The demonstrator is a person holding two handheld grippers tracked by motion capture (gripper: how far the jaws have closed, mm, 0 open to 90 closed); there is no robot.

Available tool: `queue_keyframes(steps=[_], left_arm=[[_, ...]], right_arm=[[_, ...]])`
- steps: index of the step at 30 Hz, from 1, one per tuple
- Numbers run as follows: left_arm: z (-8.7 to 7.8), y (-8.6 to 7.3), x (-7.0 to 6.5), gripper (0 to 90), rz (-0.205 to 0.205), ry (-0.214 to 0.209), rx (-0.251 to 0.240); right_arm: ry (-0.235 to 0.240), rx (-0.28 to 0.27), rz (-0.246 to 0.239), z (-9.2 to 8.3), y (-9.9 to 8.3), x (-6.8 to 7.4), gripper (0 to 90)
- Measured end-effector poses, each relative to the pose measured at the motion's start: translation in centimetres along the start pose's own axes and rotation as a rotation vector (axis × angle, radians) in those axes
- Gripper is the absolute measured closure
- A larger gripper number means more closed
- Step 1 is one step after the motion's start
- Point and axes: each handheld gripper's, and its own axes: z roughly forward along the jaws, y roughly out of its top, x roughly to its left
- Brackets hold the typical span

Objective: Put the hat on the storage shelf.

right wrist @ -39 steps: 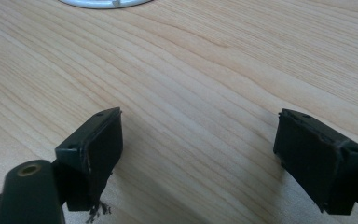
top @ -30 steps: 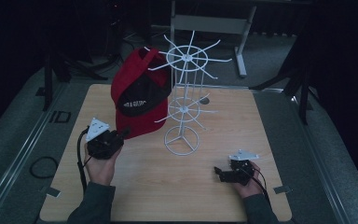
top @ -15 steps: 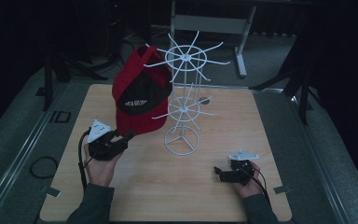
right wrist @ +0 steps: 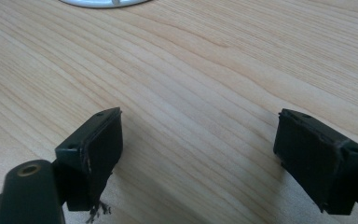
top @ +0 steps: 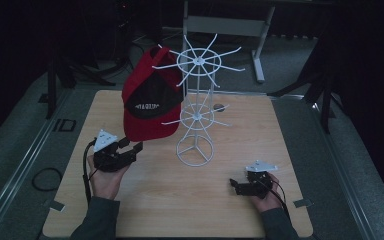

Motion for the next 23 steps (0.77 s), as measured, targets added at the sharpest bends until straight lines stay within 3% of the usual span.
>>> queue_keyframes(steps=[9,23], left_arm=[[0.7,-1.1,1.0,45.5,-0.011,0.007,0.025],[1.8,-3.0,3.0,46.2,-0.019,0.054,0.063]], right_arm=[[0.0,0.0,-0.001,0.0,0.0,0.0,15.3],[0.0,0.001,0.0,0.0,0.0,0.0,15.3]])
